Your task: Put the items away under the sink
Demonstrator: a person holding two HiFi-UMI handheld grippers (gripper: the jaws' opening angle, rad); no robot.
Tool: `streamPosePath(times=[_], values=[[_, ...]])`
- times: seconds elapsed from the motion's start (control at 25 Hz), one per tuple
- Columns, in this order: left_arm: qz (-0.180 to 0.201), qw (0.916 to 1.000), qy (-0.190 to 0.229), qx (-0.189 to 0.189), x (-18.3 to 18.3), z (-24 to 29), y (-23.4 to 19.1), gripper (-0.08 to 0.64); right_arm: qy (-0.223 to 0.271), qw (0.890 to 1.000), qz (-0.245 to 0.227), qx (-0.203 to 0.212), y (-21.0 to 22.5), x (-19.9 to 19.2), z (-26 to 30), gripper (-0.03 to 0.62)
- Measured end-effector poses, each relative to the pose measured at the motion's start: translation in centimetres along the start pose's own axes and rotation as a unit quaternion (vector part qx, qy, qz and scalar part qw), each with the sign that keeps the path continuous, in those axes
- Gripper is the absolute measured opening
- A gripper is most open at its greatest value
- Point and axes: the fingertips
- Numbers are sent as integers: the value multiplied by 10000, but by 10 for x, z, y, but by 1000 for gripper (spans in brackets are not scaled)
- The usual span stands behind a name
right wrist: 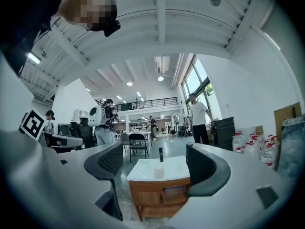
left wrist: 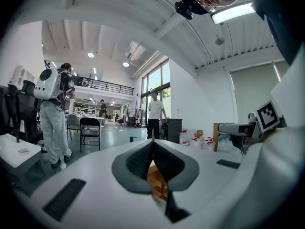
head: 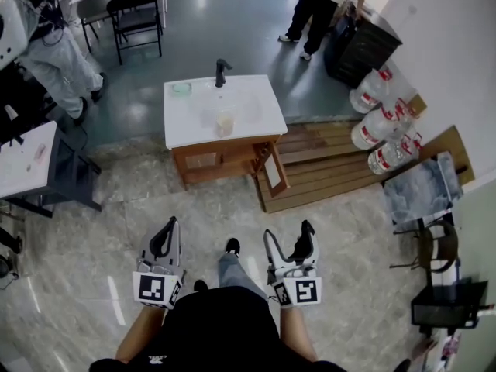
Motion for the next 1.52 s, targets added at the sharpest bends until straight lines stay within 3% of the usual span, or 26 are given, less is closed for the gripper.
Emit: streamPosePath(times=[0.28,0.6,0.72,1.04,1.52], values=[[-79,9994,-32,348,18,82,6,7,128,9988,33,464,47,14,71,410],[-68,9981,-111,604,17,140,18,8,-416,9964,103,733,90,-5,124,410],[-140,9980,-131,607,12,154,15,8,-392,9961,107,778,98,-14,138,410],[2,9976,-514,465,-47,199,-21,8,-923,9907,26,997,77,-82,192,396],[-121,9933,-1053,468,-169,282,-92,8,-1669,9762,477,1299,23,-220,300,328]])
Point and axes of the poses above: the fingertips, and each gripper's own axes: z forward along the fingers, y to its right, x out of its top, and after that the axes turned 2 degrees about -y, right-handed
